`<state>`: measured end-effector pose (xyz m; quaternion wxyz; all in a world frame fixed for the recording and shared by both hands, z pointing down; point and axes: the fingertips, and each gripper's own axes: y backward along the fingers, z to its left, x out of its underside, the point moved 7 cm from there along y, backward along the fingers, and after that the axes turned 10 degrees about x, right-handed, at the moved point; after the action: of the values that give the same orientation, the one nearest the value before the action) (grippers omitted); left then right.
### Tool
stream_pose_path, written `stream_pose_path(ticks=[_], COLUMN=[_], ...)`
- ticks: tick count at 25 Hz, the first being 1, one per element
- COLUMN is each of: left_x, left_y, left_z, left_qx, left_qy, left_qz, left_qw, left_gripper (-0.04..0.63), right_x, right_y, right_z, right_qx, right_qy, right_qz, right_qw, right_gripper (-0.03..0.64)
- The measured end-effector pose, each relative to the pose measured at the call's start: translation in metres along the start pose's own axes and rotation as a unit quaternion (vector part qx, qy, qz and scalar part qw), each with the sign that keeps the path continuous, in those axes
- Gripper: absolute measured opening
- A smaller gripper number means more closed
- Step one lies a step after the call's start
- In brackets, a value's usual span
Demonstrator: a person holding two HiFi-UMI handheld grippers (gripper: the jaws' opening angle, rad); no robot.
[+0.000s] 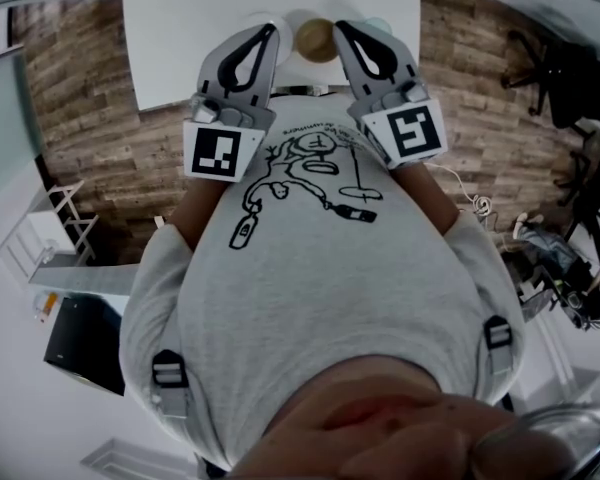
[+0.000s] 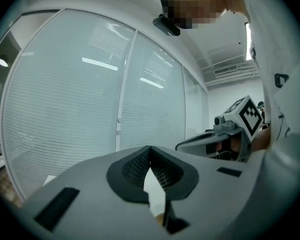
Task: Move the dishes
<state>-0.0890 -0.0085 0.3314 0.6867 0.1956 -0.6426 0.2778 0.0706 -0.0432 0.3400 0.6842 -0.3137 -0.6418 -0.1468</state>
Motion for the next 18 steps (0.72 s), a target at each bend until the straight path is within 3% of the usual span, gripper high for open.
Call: stream_pose_path(ticks=[9,18], left_x=[-0.016,-0.026], left_y=[-0.001,-0.007], left_z=[-0.004,-0.007], left_qx=[0.027,0.034], left_qy=[0.015,0.007], left_qz=[0.007,0.002], left_qw=[0.9995,0.9994], left_gripper=[0.002,0.002], right_x=[-0.042,-0.048], right_y=[0.009,0.008], right_z=[0.016,0.018], right_qx=[-0.015,-0.015], right_qy=[0.0,0.011], right_qz=[-0.033,-0.034], right_qw=[0.999,0.999], right_gripper=[0.034,0.034])
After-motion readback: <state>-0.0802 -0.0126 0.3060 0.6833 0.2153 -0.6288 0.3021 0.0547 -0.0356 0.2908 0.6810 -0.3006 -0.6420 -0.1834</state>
